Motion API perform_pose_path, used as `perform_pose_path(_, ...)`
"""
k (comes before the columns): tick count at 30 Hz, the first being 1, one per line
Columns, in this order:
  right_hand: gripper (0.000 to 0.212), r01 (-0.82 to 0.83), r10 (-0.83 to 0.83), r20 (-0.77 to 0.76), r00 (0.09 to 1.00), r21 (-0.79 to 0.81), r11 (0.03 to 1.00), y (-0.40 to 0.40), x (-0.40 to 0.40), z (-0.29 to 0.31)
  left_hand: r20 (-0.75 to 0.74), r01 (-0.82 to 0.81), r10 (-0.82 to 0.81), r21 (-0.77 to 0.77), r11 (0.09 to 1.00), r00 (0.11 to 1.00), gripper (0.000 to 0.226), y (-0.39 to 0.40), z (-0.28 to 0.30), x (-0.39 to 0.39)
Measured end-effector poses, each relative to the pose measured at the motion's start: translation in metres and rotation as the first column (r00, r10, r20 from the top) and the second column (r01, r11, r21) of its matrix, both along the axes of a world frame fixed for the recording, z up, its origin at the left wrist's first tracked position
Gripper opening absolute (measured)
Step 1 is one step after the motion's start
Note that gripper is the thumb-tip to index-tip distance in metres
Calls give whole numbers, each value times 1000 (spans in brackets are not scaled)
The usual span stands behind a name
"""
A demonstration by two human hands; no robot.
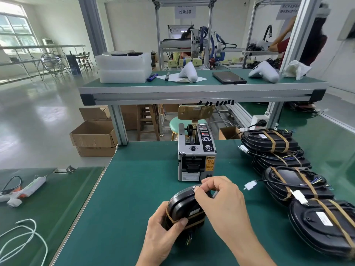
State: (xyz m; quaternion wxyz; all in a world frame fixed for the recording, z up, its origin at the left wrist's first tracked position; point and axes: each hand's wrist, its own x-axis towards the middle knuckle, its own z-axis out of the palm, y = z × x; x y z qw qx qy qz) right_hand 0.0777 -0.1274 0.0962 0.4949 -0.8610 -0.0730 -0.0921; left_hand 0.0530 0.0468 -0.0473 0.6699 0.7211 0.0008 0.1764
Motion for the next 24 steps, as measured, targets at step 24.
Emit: perform_pose_path(24,8,44,18,-205,979,295,955,4,12,-12,31,8,-8,1,1000,999,56,-1,4,-2)
